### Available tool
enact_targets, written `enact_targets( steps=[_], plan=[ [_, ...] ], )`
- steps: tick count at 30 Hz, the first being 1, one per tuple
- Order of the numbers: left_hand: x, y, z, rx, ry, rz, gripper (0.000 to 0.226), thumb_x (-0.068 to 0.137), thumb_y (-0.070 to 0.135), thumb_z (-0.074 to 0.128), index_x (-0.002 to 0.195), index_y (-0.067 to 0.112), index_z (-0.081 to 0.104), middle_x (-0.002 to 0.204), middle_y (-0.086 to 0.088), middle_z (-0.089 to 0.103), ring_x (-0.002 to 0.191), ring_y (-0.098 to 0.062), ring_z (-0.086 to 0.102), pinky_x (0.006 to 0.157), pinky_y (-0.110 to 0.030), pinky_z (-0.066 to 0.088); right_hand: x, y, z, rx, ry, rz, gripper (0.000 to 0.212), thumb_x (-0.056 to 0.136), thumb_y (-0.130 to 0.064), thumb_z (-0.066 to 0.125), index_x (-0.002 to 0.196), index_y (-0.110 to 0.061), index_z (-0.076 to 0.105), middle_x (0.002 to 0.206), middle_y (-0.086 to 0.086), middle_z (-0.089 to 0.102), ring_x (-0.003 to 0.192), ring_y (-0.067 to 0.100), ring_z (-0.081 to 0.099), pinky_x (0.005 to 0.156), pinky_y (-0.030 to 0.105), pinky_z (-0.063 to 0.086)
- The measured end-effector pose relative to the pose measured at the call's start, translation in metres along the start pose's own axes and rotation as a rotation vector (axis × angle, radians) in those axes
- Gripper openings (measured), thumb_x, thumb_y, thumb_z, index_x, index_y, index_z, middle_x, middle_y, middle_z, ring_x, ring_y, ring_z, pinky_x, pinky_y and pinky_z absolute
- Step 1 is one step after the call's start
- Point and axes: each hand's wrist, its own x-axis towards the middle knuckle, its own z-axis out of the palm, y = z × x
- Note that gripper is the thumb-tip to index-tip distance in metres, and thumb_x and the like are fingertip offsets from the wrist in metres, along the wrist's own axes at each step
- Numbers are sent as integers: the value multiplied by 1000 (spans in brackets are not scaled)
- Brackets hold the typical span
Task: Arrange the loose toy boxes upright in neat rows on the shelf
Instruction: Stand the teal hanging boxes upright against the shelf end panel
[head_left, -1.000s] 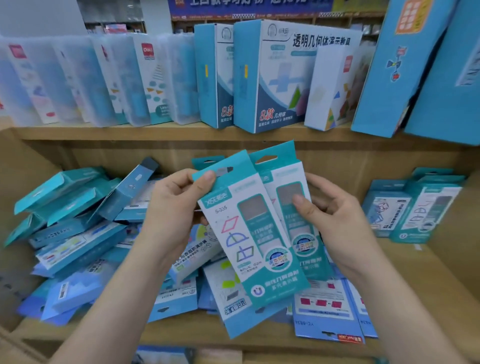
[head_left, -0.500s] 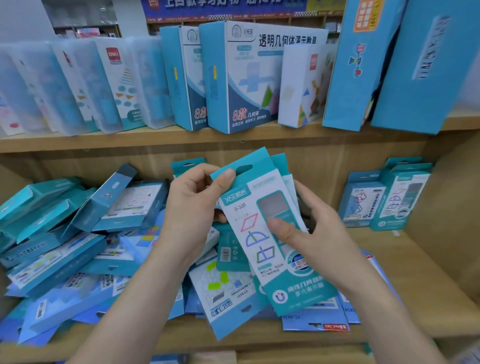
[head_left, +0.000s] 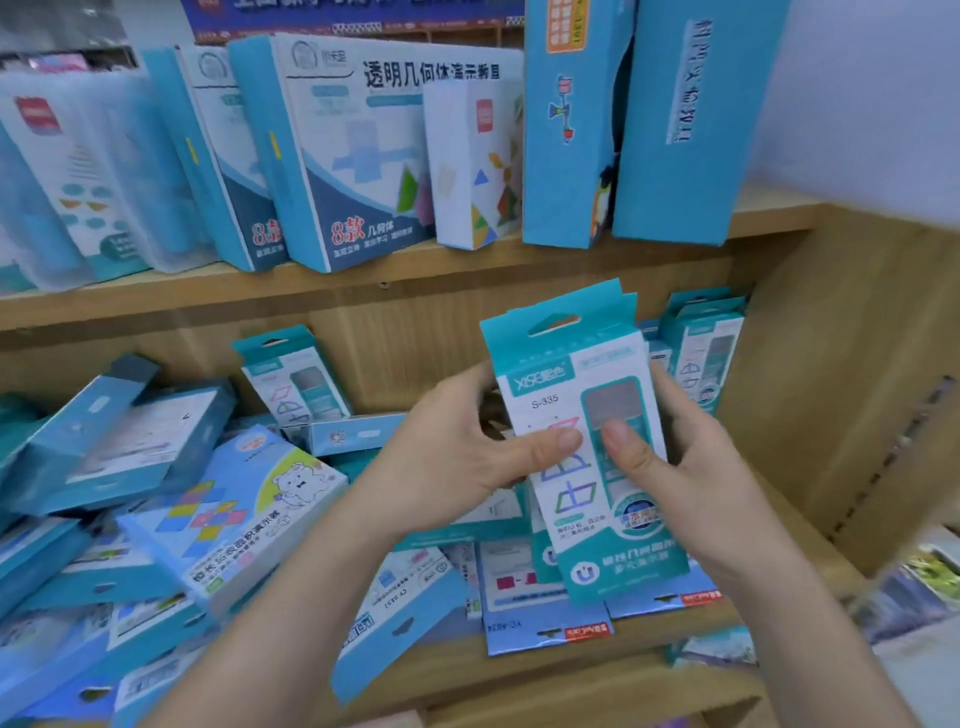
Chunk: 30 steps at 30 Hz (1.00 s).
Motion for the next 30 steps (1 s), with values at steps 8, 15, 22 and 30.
enact_targets(
  steps=[8,15,22,30],
  plan=[
    [70,12,83,375,15,44,47,77,52,68,117,34,49,113,18,65,99,-3,60,88,-33,50,-9,17,-89,-221,240,-32,47,92,-21,52,138,-27,42,119,-16,63,107,4,62,80,19,52],
    [157,-26,174,574,20,-8,57,81,54,63,123,22,41,119,-1,65,106,-23,61,83,-39,50,-7,46,-159,-619,396,25,77,92,-11,54,144,-47,10,128,-42,39,114,-20,42,97,26,45],
    [202,-68,222,492,84,-128,50,84,40,67,119,17,40,115,-4,65,103,-26,62,81,-41,51,11,69,-190,-855,249,-5,70,92,-8,49,149,-28,14,155,-6,22,141,8,21,109,18,20],
    [211,-88,232,531,169,-209,50,80,26,66,120,15,38,112,-8,62,100,-31,61,80,-42,49,49,79,-197,-911,219,95,62,93,-10,48,147,-22,22,158,0,12,143,19,20,110,30,27]
  ],
)
